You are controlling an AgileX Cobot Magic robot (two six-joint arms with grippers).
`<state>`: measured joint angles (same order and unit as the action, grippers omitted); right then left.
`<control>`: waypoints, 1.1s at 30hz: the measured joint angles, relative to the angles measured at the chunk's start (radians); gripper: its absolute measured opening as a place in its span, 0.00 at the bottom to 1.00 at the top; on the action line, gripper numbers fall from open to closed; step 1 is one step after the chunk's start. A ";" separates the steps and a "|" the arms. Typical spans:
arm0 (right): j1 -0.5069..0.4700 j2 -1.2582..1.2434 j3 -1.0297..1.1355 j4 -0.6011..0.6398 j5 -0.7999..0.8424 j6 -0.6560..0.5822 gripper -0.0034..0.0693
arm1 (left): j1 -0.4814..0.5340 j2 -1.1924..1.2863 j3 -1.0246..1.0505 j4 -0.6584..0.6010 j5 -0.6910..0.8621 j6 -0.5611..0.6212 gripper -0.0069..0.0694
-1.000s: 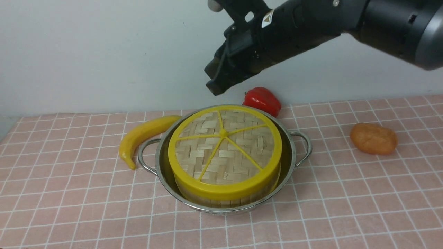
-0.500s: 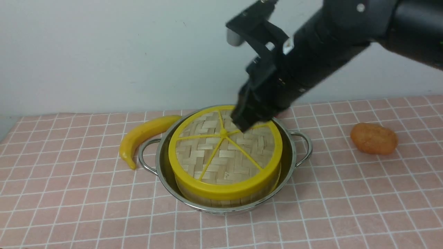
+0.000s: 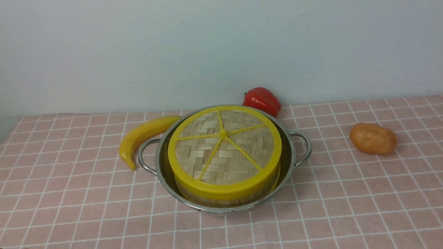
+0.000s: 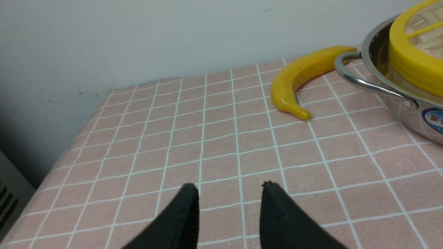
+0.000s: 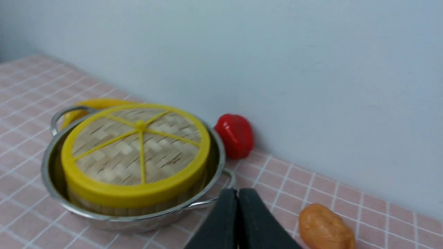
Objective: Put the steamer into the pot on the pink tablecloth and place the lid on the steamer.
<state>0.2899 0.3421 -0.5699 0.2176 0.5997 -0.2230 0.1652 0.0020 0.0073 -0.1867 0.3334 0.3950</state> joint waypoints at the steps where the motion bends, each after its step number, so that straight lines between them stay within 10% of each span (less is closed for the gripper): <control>1: 0.000 0.000 0.000 0.000 0.000 0.000 0.08 | 0.000 0.000 0.000 0.000 0.000 0.000 0.41; 10: -0.267 -0.315 0.372 -0.002 -0.215 0.029 0.11 | 0.000 0.000 0.000 0.000 0.000 0.000 0.41; 33: -0.276 -0.337 0.578 -0.007 -0.250 0.052 0.19 | 0.000 0.000 0.000 0.000 0.000 0.000 0.41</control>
<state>0.0140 0.0054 0.0076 0.2106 0.3496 -0.1711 0.1652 0.0020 0.0073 -0.1867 0.3334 0.3950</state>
